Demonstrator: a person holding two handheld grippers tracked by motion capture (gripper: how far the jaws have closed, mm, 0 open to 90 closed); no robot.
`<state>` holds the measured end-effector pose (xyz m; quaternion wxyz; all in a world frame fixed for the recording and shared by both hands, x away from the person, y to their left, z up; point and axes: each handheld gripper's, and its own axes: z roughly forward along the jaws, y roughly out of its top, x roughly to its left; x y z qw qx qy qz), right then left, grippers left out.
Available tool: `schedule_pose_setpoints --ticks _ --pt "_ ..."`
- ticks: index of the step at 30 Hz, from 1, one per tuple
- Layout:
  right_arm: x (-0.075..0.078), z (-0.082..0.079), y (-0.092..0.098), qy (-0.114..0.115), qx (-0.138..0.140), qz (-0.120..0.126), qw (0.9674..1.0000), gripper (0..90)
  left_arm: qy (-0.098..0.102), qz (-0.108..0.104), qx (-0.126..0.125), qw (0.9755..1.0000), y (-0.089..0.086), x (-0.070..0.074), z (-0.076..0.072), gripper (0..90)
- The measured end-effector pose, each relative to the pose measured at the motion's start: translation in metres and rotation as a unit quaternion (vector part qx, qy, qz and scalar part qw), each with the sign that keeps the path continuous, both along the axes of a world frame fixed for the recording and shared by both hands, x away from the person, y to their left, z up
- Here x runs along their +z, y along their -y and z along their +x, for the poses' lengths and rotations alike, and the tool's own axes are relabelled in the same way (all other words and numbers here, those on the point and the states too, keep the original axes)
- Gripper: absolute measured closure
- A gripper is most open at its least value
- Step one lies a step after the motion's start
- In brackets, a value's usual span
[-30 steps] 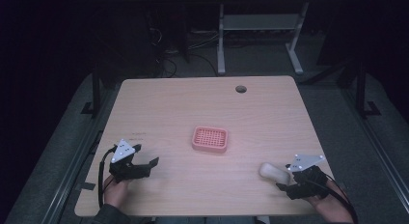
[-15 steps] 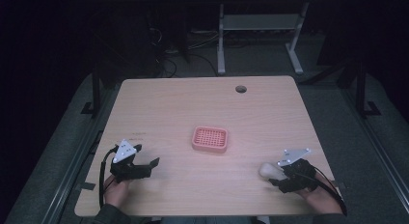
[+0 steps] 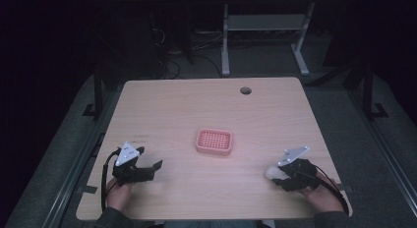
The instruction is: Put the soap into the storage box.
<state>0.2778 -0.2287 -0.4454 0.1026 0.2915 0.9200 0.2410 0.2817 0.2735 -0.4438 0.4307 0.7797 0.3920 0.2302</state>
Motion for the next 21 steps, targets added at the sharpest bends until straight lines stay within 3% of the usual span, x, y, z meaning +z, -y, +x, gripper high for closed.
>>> schedule_pose_setpoints --ticks 7,15,21 --pt "-0.0047 -0.0005 -0.0006 -0.006 0.000 -0.014 0.9999 44.7 -0.002 0.007 -0.004 1.0000 0.0004 0.0013 -0.0006 14.4" --pt "-0.0059 0.0006 0.0016 -0.016 -0.005 -0.002 0.9999 47.0 -0.001 0.004 0.000 1.0000 0.0004 0.0012 -0.0005 14.5" --pt "-0.0039 0.0001 -0.0014 -0.021 0.001 -0.010 0.9997 48.4 -0.001 0.000 0.002 1.0000 -0.0023 0.0023 -0.0010 14.5"
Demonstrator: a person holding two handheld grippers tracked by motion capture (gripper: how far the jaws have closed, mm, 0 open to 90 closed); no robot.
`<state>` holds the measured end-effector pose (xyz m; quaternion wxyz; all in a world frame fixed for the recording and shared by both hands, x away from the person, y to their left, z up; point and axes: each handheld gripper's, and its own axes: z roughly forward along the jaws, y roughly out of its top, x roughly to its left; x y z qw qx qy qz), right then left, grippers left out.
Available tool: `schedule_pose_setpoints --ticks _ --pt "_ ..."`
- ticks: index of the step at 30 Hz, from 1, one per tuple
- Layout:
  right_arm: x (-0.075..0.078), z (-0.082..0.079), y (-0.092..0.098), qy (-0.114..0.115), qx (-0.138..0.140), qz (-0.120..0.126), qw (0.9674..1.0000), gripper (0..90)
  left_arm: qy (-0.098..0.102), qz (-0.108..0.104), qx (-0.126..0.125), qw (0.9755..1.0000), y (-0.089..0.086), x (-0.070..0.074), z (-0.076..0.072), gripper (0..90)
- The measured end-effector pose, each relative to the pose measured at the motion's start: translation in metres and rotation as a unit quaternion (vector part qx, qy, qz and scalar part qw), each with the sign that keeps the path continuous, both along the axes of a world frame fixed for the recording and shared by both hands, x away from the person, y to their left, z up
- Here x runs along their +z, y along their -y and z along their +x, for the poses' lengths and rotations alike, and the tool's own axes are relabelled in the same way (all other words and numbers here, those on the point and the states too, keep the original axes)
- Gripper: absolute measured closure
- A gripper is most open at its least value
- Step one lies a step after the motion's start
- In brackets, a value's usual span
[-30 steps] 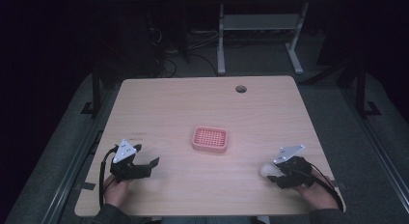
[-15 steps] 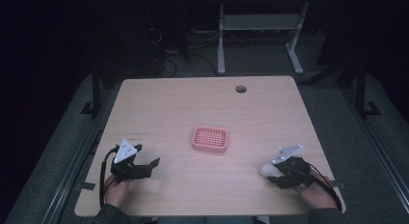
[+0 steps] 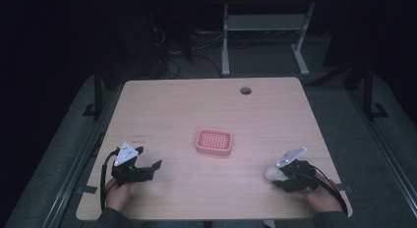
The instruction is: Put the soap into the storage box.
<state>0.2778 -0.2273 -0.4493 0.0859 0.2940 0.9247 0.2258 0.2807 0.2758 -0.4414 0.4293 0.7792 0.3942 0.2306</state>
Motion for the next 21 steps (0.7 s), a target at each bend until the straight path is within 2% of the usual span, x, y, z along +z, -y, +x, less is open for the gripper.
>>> schedule_pose_setpoints --ticks 6,7,8,16,21 --pt "0.004 -0.002 -0.001 0.000 0.006 0.008 0.9999 48.6 0.003 0.001 0.001 1.0000 0.002 -0.001 0.000 14.4" --pt "0.009 -0.003 -0.001 0.001 0.011 0.024 0.9997 48.6 0.002 0.001 0.001 1.0000 0.002 -0.001 0.000 14.4" --pt "0.011 -0.004 -0.001 0.004 0.010 0.029 0.9995 48.7 -0.001 0.001 0.002 1.0000 0.002 -0.001 0.001 14.5" --pt "0.018 -0.002 -0.001 0.010 0.015 0.031 0.9993 48.7 -0.001 -0.003 0.005 1.0000 -0.001 0.000 0.001 14.4" --pt "0.021 0.001 -0.003 0.011 0.019 0.029 0.9993 48.7 0.001 0.005 0.006 1.0000 0.000 0.000 0.001 14.4"
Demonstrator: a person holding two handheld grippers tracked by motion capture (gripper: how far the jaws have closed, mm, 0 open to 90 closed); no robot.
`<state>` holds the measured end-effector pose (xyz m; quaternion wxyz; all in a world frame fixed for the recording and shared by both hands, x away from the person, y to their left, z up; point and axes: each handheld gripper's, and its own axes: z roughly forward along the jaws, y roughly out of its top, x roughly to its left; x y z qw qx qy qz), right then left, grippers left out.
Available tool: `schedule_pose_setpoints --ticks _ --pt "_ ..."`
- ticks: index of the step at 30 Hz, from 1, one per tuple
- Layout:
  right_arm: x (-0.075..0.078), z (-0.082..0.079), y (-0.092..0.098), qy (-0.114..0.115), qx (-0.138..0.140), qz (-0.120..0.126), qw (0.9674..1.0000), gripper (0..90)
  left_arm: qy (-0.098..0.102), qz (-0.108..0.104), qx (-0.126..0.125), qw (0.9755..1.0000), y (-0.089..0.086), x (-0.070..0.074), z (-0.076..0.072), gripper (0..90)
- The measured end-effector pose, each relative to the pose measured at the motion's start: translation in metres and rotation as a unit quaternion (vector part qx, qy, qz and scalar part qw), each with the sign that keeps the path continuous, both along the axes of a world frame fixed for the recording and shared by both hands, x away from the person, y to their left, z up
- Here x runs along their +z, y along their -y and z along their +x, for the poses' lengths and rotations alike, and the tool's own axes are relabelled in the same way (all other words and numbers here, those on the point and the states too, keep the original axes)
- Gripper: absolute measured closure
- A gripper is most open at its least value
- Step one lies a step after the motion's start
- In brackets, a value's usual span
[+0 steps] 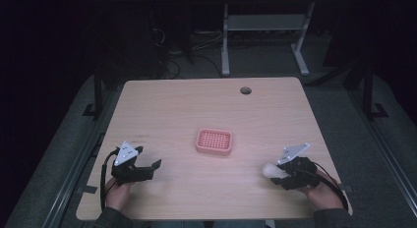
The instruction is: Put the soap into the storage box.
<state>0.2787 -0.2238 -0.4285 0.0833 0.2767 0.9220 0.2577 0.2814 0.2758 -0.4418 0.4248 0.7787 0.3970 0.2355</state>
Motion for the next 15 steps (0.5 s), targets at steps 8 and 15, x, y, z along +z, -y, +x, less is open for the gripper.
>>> schedule_pose_setpoints --ticks 8,15 --pt "0.008 0.011 -0.011 0.006 0.026 -0.007 0.9996 48.7 0.005 0.002 -0.001 1.0000 0.000 0.001 -0.001 14.4" --pt "0.022 0.023 -0.020 0.013 0.038 -0.005 0.9992 48.6 0.002 0.004 -0.004 1.0000 0.000 0.000 -0.001 14.4"
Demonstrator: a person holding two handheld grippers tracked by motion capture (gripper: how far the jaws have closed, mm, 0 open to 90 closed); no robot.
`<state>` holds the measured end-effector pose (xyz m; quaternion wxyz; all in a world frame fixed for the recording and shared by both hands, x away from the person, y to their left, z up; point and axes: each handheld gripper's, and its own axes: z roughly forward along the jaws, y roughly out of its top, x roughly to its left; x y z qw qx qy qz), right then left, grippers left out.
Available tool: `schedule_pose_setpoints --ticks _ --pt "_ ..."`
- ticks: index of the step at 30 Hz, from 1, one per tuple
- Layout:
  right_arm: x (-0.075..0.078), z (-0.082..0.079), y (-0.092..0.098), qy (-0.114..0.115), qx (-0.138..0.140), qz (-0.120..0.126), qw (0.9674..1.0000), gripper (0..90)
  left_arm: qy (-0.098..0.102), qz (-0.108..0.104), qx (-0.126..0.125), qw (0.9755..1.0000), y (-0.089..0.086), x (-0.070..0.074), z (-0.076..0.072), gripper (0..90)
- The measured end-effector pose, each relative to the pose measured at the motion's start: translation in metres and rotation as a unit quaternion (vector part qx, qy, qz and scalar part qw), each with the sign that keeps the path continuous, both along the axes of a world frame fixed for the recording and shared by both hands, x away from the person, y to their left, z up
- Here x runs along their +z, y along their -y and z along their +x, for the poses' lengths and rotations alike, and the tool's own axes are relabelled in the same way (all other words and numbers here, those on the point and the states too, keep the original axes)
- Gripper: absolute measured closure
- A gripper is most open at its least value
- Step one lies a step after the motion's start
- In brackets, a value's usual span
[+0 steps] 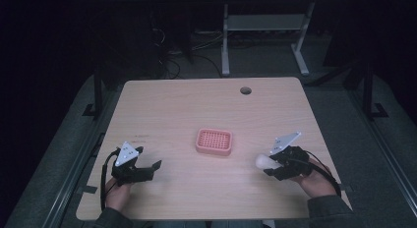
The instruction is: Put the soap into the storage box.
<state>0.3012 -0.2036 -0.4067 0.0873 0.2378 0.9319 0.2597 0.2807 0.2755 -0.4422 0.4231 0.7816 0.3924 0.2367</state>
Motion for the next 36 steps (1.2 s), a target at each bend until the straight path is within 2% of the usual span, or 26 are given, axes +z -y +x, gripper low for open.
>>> schedule_pose_setpoints --ticks 13,16,30,34,36 --pt "0.005 0.017 -0.019 -0.005 0.024 -0.009 0.9997 48.6 0.004 0.003 0.000 1.0000 0.001 0.000 0.000 14.4" --pt "0.007 0.021 -0.019 -0.005 0.025 0.003 0.9997 48.6 0.002 0.003 -0.001 1.0000 0.001 -0.001 0.000 14.4" --pt "0.018 0.033 -0.035 -0.001 0.045 -0.002 0.9990 49.0 0.005 0.002 -0.001 1.0000 0.001 0.000 -0.001 14.5" --pt "0.020 0.036 -0.040 -0.006 0.048 0.002 0.9988 49.1 0.004 0.003 -0.002 1.0000 0.001 0.000 -0.001 14.4" --pt "0.021 0.039 -0.041 -0.002 0.052 0.004 0.9986 49.1 0.003 0.002 0.000 1.0000 0.001 0.000 -0.001 14.4"
